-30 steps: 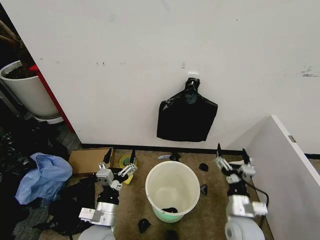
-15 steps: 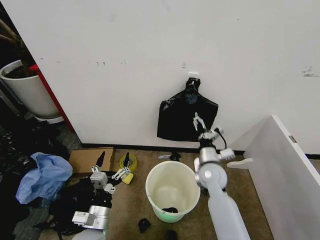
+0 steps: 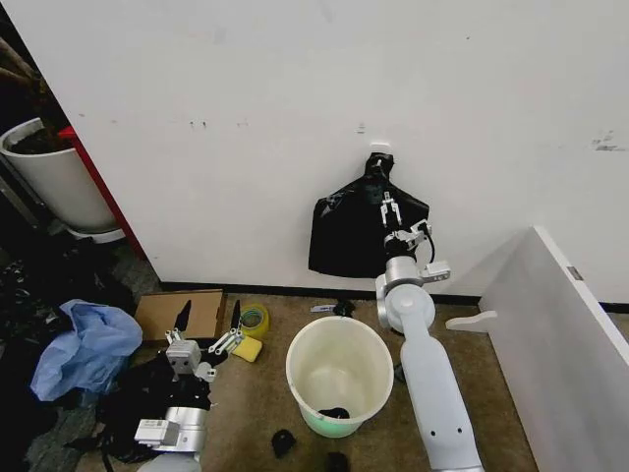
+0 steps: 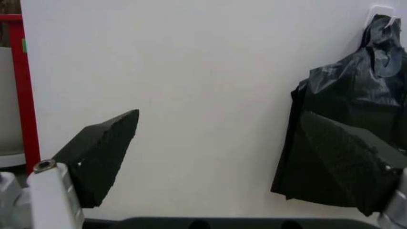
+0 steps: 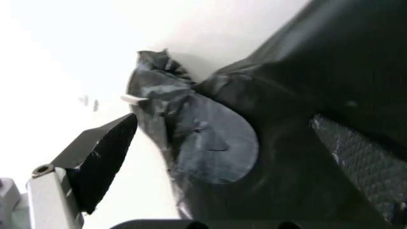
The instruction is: Place the garbage bag over the trash bin.
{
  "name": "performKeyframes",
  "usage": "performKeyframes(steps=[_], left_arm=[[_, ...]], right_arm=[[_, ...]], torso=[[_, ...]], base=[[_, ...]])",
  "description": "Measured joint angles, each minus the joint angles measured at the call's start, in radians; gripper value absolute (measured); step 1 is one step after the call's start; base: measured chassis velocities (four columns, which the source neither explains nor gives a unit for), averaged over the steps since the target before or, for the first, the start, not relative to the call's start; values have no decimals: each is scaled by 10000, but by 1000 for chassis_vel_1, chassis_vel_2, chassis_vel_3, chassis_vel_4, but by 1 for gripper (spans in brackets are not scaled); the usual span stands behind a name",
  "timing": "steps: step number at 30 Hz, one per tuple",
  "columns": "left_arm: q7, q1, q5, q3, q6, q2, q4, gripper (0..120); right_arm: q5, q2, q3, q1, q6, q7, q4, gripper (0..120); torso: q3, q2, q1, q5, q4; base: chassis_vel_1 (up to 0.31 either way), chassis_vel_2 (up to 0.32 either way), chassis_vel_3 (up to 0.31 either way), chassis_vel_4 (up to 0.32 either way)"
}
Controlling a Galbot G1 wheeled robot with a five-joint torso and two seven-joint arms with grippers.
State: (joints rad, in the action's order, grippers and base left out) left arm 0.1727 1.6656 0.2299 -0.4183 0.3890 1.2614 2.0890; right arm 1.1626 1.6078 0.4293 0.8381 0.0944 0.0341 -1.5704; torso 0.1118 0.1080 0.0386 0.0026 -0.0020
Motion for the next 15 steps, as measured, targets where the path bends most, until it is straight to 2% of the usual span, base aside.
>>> performKeyframes(steps=[4,7,8,10,15], left_arm=[[32,-35,-106,42,-6,74,-65,100],[93,2,-173,53,0,130,-92,100],[93,2,-173,53,0,130,-92,100],[165,14,-211,53,23,151,-129,100],[228,-34,-238,61,41,170,-215,100]], right_arm=[[-122,2,-94,-61,12,171,95,98],[-212,17,-182,-33,20,275,124,87],[-212,17,-182,-33,20,275,124,87],[-318,17,-273,16,20,429,125,74],[-528,16,-305,-159,56,658,400,64]], torso=[[0,0,0,0,0],[0,0,-1,0,0],[0,0,-1,0,0],[0,0,0,0,0],[-1,0,-1,0,0]], base=[[0,0,0,0],[0,0,0,0],[0,0,0,0],[0,0,0,0],[0,0,0,0]])
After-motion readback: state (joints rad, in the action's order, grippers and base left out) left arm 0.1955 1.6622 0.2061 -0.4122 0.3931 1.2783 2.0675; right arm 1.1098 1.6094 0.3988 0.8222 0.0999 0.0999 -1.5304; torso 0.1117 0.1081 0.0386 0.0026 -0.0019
